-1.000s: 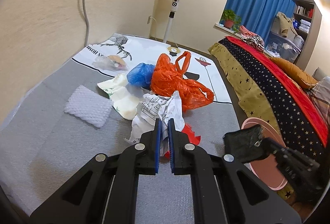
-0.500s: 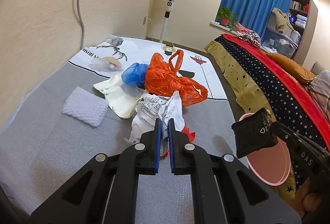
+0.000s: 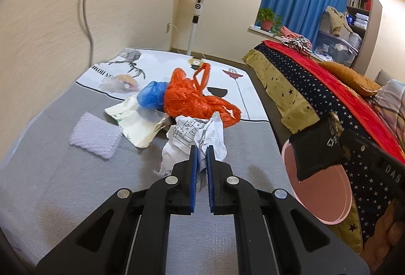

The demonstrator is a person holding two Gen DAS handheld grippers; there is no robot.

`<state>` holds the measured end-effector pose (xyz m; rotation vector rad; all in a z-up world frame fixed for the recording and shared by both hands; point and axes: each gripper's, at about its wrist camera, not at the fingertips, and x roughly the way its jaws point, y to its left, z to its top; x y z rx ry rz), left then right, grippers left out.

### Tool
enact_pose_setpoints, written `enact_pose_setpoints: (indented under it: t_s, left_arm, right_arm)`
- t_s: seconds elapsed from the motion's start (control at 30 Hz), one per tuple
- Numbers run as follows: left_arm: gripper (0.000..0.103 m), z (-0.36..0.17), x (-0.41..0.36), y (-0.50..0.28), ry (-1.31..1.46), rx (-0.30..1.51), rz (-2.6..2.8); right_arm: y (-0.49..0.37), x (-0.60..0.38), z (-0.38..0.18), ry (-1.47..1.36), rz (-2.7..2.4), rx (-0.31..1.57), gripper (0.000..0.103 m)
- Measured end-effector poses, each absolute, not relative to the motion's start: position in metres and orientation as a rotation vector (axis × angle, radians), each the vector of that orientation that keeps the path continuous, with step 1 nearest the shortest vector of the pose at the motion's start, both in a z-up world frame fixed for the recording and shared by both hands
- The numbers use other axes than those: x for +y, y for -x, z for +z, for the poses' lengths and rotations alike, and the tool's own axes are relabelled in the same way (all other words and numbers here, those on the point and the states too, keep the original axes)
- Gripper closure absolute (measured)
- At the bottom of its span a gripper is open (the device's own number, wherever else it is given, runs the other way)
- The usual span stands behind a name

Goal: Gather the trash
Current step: 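Carry the black wrapper and crumpled paper over the pink bin with both tools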

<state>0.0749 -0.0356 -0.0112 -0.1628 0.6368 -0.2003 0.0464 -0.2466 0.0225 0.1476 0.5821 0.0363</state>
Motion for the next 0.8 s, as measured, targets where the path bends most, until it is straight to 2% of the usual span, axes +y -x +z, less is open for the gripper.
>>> enact_pose_setpoints:
  t_s: [0.57, 0.8]
  left_arm:
    - [0.096, 0.0, -0.068, -0.071, 0.13, 0.607, -0.281]
    - [0.096, 0.002, -0.095, -0.07, 0.091, 0.596, -0.346]
  right_arm:
    - [-0.036, -0.289, 0.074, -0.129, -0.023, 0.539, 0.103]
    - [-0.031, -0.311, 0.074, -0.137, -0.06, 0.531, 0.103]
